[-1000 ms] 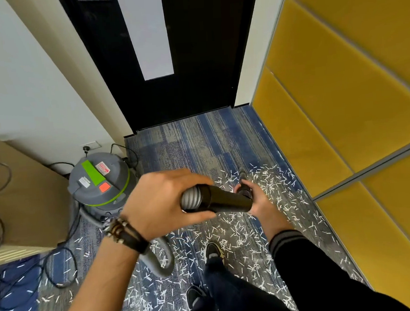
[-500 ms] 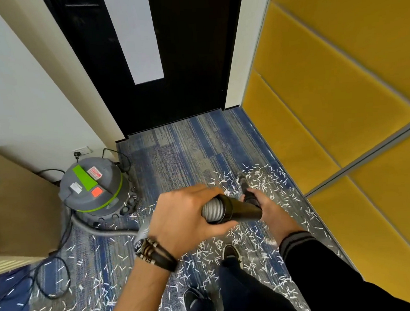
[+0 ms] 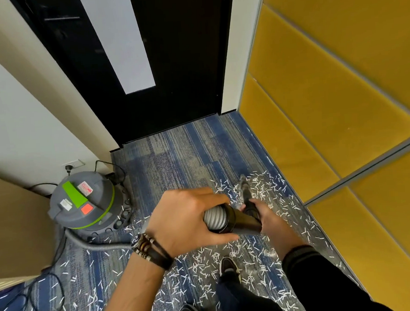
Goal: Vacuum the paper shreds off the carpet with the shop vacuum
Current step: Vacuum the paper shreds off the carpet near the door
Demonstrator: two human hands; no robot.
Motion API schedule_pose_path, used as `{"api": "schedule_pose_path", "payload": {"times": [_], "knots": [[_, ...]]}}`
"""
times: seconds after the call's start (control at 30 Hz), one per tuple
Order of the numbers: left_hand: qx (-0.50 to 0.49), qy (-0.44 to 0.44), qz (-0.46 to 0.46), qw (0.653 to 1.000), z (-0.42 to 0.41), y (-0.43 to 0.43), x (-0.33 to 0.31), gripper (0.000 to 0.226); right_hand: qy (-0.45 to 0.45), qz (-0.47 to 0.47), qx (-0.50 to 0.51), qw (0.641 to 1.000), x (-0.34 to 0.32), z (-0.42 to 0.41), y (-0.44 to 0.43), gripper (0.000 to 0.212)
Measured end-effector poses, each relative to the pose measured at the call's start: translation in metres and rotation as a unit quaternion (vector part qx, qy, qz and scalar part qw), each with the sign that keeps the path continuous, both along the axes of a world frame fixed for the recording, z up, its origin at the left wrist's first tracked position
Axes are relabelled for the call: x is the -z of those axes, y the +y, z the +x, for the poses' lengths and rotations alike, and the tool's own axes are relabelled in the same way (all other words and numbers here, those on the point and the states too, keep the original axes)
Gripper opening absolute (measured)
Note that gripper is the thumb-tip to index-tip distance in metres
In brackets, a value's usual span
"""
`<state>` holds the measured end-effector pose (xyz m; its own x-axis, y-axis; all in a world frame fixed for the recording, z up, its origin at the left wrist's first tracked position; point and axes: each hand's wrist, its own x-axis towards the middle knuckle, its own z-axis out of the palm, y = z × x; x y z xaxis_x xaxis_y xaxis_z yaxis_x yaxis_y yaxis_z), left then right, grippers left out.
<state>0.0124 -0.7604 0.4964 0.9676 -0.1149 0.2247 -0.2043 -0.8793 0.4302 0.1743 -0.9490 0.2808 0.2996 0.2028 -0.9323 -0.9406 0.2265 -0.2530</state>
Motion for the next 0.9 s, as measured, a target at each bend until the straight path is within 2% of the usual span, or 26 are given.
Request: {"api": "schedule_pose_path", "payload": {"times": [0.03, 0.13, 0.27, 0.57, 0.8, 0.9], "knots": [[0.006, 0.0, 0.0, 1.0, 0.001, 0.0, -0.002, 0.052, 0.016, -0.002, 0.0, 1.0, 0.006, 0.001, -0.003, 0.023], [-0.001, -0.014, 0.0, 1.0, 0.006, 0.003, -0.009, 0.05, -0.018, -0.015, -0.016, 1.0, 0.011, 0.012, -0.01, 0.024], [0.002, -0.022, 0.004, 1.0, 0.017, 0.008, -0.016, 0.053, -0.024, 0.027, -0.008, 0.999, -0.003, 0.027, -0.005, 0.021], [0.042, 0.002, 0.006, 0.999, 0.041, -0.017, 0.001, 0.054, -0.006, -0.007, -0.004, 1.0, 0.012, 0.036, -0.025, 0.027], [0.037, -0.06, 0.021, 0.997, 0.046, -0.027, -0.007, 0.054, -0.039, -0.022, -0.048, 0.998, 0.002, 0.056, -0.039, 0.022], [0.045, -0.048, 0.042, 0.997, 0.055, -0.039, -0.003, 0.057, -0.053, -0.04, -0.052, 0.996, 0.001, 0.068, -0.033, 0.025]]}}
